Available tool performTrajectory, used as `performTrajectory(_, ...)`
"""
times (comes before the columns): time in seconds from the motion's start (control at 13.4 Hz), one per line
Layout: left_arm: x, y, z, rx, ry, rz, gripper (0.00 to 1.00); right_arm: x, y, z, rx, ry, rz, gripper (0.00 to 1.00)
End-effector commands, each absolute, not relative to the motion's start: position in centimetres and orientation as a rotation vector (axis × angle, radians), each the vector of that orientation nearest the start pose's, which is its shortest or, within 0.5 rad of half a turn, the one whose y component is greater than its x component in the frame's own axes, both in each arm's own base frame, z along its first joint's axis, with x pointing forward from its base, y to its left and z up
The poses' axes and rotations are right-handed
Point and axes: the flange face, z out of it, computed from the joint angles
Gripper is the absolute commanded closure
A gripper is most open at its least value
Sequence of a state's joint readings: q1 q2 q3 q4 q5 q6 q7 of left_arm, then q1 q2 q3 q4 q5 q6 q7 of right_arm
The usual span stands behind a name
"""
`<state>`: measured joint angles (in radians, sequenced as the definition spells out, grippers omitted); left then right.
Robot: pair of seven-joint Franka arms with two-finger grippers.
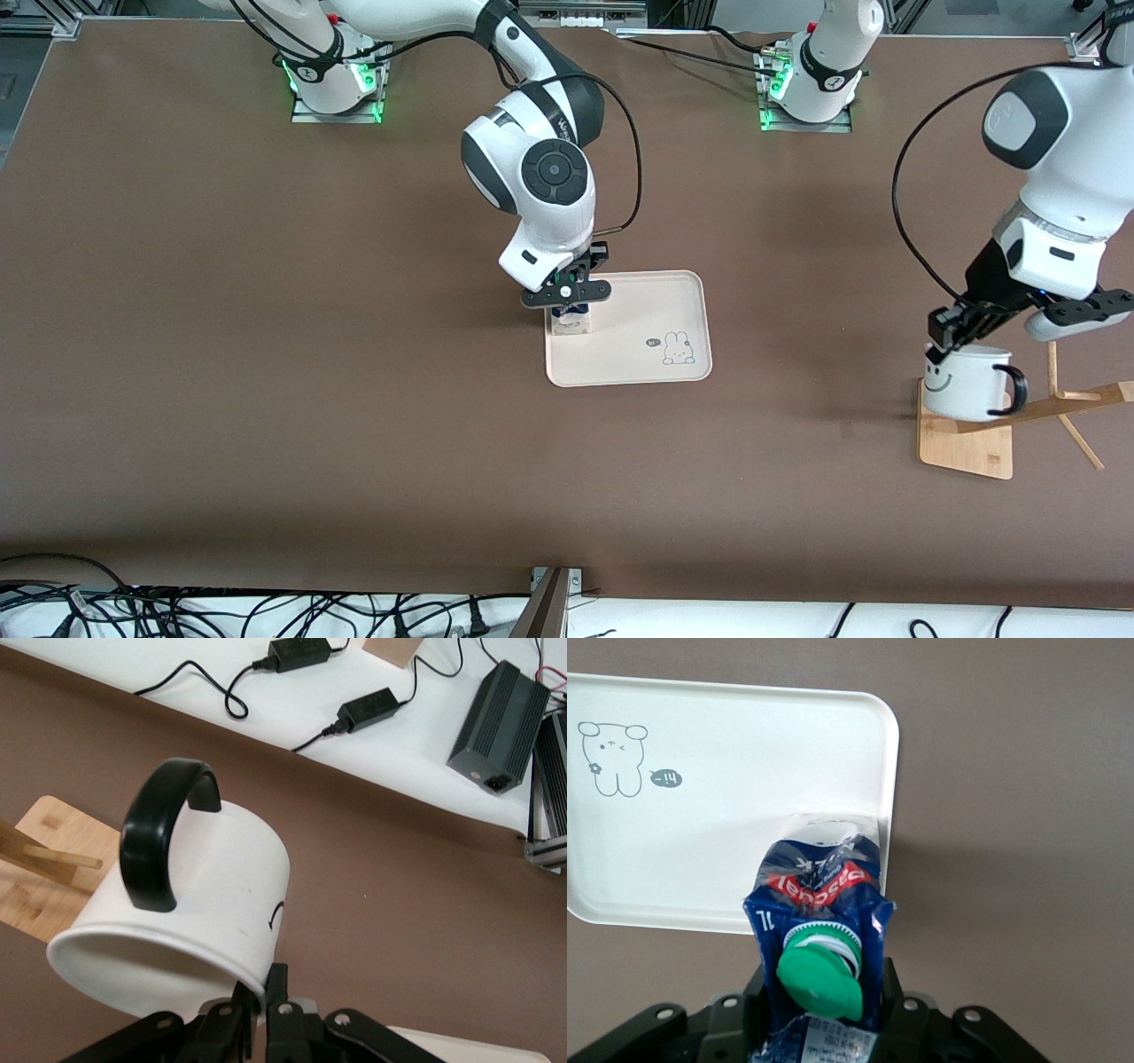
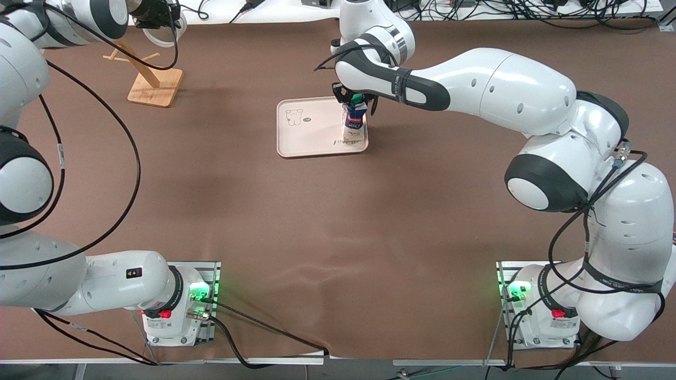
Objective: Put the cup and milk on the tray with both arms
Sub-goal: 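Carry the carton onto the tray while the left gripper lifts the mug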
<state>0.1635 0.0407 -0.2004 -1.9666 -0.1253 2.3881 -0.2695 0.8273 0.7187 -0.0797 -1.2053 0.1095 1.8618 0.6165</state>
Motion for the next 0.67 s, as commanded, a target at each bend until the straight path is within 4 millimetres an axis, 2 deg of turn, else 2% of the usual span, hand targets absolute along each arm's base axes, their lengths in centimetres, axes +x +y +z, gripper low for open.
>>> performTrajectory(0.0, 59.4, -2.8, 53.0, -3.227, -0.393, -0.419, 1.0, 52.9, 52.4, 34.2, -3.151, -0.176, 0.118, 0.48)
performTrajectory(0.15, 58.6, -3.3, 54.5, -3.241, -0.365, -0.208, 1.0, 53.1, 52.5, 34.0, -3.147, -0.168, 0.105, 0.0)
performTrajectory(0.3, 57.4, -4.5, 55.6, -3.239, -0.314, -0.002, 1.0, 53.8, 51.9, 35.5, -3.134, -0.155, 0.085, 0.0)
performTrajectory(0.45, 56.2, -6.0, 55.7, -3.226, -0.259, 0.155, 1.0, 53.9, 51.2, 40.1, -3.101, -0.115, 0.022, 0.0)
performTrajectory(0.6, 55.2, -6.9, 55.5, -3.209, -0.233, 0.267, 1.0, 54.7, 48.8, 44.4, -3.089, -0.035, 0.001, 0.0)
